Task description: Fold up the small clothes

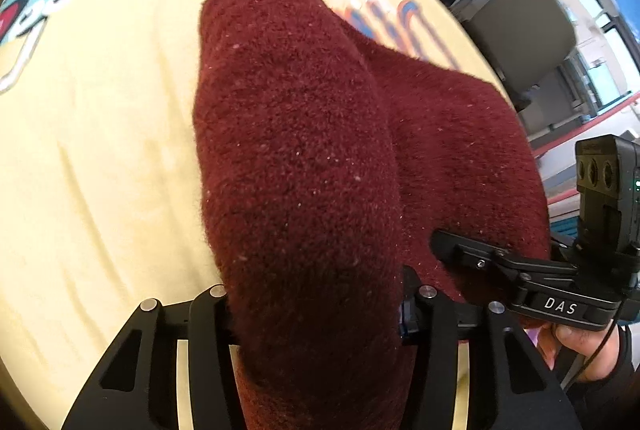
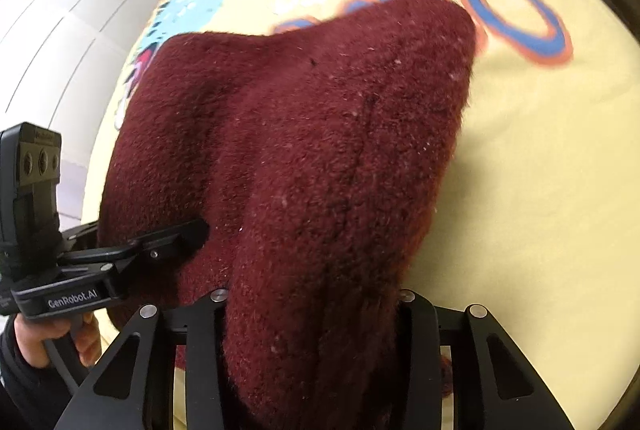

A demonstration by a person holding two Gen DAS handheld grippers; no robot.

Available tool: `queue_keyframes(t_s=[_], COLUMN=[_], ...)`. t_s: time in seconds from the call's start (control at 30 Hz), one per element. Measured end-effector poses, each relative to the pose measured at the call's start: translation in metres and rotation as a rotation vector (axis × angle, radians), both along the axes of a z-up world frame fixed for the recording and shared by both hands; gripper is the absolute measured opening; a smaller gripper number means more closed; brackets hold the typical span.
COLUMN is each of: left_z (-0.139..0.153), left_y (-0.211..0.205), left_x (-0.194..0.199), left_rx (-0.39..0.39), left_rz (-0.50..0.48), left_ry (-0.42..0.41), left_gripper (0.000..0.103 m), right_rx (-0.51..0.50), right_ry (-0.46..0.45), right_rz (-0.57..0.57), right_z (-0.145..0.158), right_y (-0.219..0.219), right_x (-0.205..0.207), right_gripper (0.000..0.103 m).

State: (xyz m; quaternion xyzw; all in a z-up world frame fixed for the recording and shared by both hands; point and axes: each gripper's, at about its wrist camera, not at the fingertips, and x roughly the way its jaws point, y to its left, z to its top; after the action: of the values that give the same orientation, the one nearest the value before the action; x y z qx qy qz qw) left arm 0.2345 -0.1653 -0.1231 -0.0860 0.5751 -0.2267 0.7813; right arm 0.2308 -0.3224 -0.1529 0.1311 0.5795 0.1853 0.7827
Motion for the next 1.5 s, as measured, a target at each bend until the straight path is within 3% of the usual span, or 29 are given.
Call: queue_keyframes(t_s=[0.2, 0.33, 0.43, 0.63, 0.73, 0.9, 1.1, 1.17, 1.2, 1.27, 1.3, 1.37, 1.5], left_z=[0.034, 0.036, 0.026, -0.030, -0.046, -0.045, -0.023, -0.015, -0.010, -0.005, -0.002, -0.001, -0.005], left_y=[0.052, 0.090, 0.111, 0.134, 0.139, 0.140, 0.155, 0.154, 0.155, 0.160, 0.160, 0.154, 0.145], left_x=[-0.006, -0.014, -0.027, -0.037, -0.042, -0.058, -0.064, -0.070, -0.075, -0.085, -0.088, -0.096, -0.103], left_rx=[-0.018, -0.003, 0.014, 0.009, 0.012, 0.037, 0.088, 0.103, 0.112, 0.125, 0.136, 0.159, 0.220], left_rz=[0.023, 0.064, 0.095, 0.152, 0.167, 0.187, 0.231, 0.237, 0.241, 0.247, 0.250, 0.255, 0.279], left_ry=[-0.064, -0.077, -0.067, 0.026, 0.013, 0.014, -0.005, -0.020, -0.036, -0.065, -0.078, -0.103, -0.126], left_gripper=[0.044, 0.045, 0.045, 0.047, 0.053, 0.062, 0.069, 0.073, 0.075, 0.095, 0.100, 0.102, 0.102], right_rx=[0.012, 0.011, -0.007, -0.083, -0.119, -0.169, -0.185, -0.207, -0.215, -0.233, -0.245, -0.267, -0.264], right_ry=[-0.075, -0.082, -0.051, 0.021, 0.009, -0.007, -0.089, -0.121, -0.137, -0.164, -0.172, -0.189, -0.218], right_rz=[0.058, 0.097, 0.106, 0.123, 0.122, 0.123, 0.115, 0.107, 0.108, 0.111, 0.108, 0.098, 0.078], right_z=[0.043, 0.048, 0.036, -0.007, -0.014, -0.010, -0.004, 0.004, 0.010, 0.019, 0.021, 0.025, 0.020], right_y=[0.047, 0.089, 0.117, 0.147, 0.151, 0.162, 0.131, 0.120, 0.112, 0.108, 0.108, 0.103, 0.101], right_x=[-0.001, 0.001, 0.007, 0.001, 0.001, 0.003, -0.024, -0.038, -0.047, -0.060, -0.063, -0.071, -0.071], right_gripper=[0.042, 0.042, 0.043, 0.045, 0.051, 0.068, 0.071, 0.082, 0.082, 0.085, 0.086, 0.100, 0.103])
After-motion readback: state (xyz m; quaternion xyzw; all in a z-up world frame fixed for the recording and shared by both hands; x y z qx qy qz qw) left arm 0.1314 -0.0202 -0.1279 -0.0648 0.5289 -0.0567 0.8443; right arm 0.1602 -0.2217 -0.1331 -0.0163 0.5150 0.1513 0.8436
